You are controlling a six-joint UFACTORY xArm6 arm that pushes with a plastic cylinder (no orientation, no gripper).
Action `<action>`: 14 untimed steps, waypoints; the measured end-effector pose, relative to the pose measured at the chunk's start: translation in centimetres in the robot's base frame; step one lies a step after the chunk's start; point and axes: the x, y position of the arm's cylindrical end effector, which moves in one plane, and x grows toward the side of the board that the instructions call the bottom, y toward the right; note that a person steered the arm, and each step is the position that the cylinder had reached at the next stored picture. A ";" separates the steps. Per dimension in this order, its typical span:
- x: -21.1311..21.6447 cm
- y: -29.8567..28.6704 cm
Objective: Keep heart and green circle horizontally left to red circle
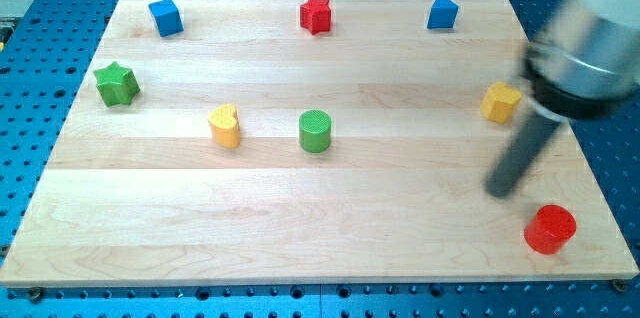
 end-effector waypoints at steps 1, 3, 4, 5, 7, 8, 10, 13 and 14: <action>-5.2 -10.9; -3.1 -17.5; -2.9 -18.0; -4.6 -19.8; 4.9 -20.0; 4.5 -19.6; 3.3 -21.9; 7.8 -28.8; 5.7 -25.3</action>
